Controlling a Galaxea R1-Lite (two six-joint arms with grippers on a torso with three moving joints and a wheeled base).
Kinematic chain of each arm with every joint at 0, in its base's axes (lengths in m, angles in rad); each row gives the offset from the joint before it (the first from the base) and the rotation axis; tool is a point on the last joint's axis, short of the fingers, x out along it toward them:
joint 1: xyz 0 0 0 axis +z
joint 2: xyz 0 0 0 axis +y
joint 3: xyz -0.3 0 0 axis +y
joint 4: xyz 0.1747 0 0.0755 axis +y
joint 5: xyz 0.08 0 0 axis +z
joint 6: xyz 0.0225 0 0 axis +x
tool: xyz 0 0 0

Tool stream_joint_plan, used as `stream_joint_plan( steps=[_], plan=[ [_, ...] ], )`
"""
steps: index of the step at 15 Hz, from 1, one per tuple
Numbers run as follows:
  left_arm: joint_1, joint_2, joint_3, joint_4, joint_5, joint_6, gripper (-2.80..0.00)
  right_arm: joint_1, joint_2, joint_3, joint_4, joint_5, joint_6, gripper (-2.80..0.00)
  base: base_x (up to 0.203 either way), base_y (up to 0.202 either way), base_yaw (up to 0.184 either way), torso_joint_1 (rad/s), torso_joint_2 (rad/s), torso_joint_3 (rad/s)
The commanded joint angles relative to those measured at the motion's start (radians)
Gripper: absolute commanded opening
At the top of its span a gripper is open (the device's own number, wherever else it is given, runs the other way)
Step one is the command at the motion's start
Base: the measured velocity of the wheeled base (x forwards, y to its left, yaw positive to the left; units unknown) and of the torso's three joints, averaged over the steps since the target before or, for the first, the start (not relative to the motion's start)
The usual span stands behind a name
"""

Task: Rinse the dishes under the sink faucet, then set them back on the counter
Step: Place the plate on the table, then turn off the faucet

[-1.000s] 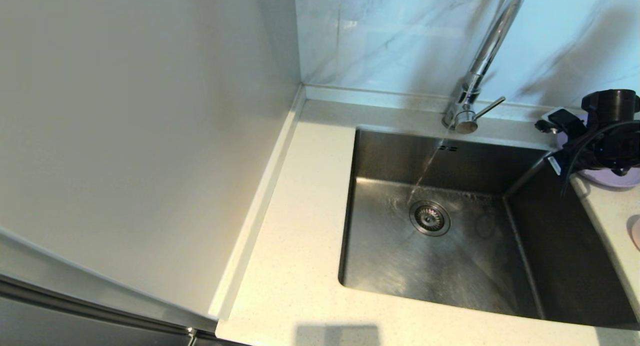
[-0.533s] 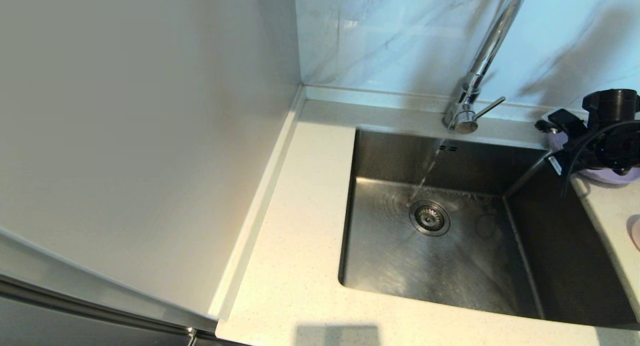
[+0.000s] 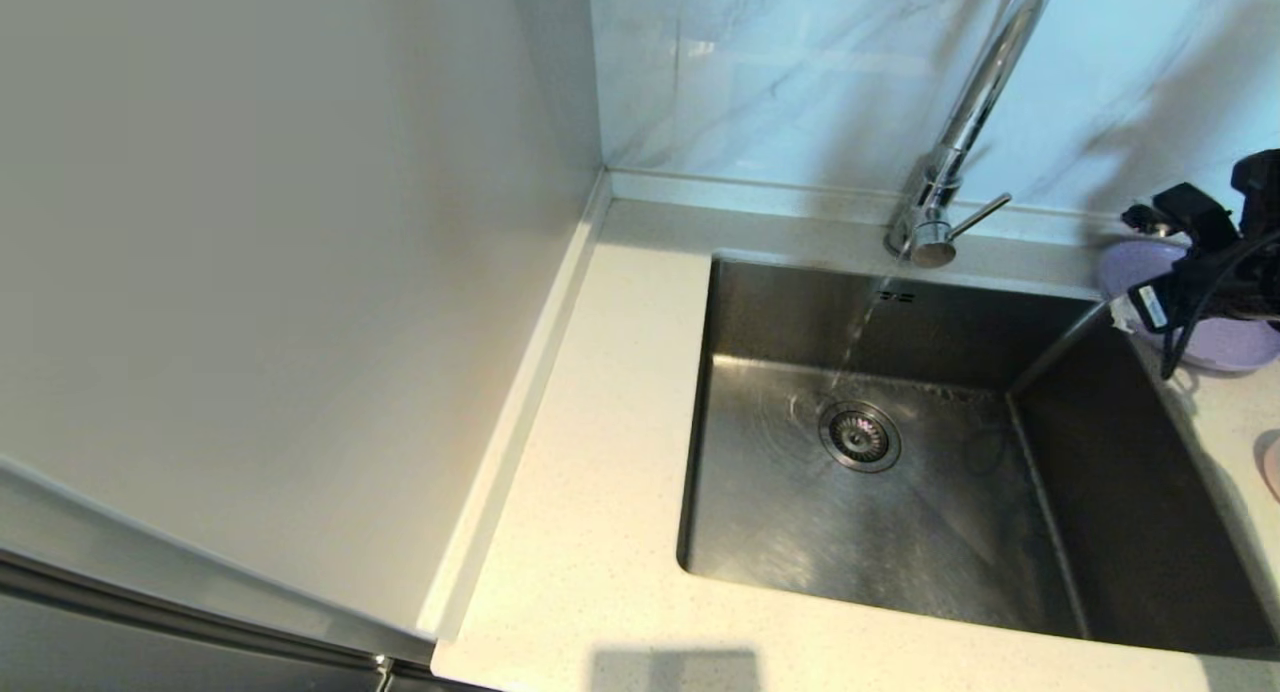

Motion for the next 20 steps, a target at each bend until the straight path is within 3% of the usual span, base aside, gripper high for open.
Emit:
stream_joint_plan(
  steps=[1, 4, 7, 8, 9, 14, 17, 20],
  plan=[
    [0.0, 0.0, 0.0, 0.0, 0.0, -0.001, -2.8, -0.027, -0.149, 0.077, -0.002, 0.078, 0.017, 0.0, 0.0, 0.0, 0.0, 0.0, 0.0, 0.0],
    [0.0, 0.0, 0.0, 0.0, 0.0, -0.001, -2.8, -0.074, -0.238, 0.075, 0.062, 0.131, 0.097, 0.0, 0.0, 0.0, 0.0, 0.0, 0.0, 0.0],
    [0.0, 0.0, 0.0, 0.0, 0.0, -0.001, -2.8, -0.115, -0.332, 0.024, 0.412, 0.136, 0.194, 0.0, 0.0, 0.0, 0.0, 0.0, 0.0, 0.0],
    [0.0, 0.0, 0.0, 0.0, 0.0, -0.001, -2.8, -0.123, -0.363, 0.015, 0.493, 0.136, 0.221, -2.28, 0.0, 0.0, 0.0, 0.0, 0.0, 0.0],
    [0.0, 0.0, 0.0, 0.0, 0.0, -0.001, -2.8, -0.126, -0.383, 0.011, 0.551, 0.135, 0.228, -2.8, 0.0, 0.0, 0.0, 0.0, 0.0, 0.0],
    [0.0, 0.0, 0.0, 0.0, 0.0, -0.001, -2.8, -0.098, -0.424, -0.038, 0.801, 0.161, 0.225, -2.8, 0.0, 0.0, 0.0, 0.0, 0.0, 0.0],
    [0.0, 0.0, 0.0, 0.0, 0.0, -0.001, -2.8, -0.081, -0.403, -0.198, 1.026, 0.157, 0.223, -2.8, 0.0, 0.0, 0.0, 0.0, 0.0, 0.0],
    [0.0, 0.0, 0.0, 0.0, 0.0, -0.001, -2.8, -0.081, -0.393, -0.197, 1.081, 0.096, 0.237, -2.8, 0.0, 0.0, 0.0, 0.0, 0.0, 0.0]
  ],
)
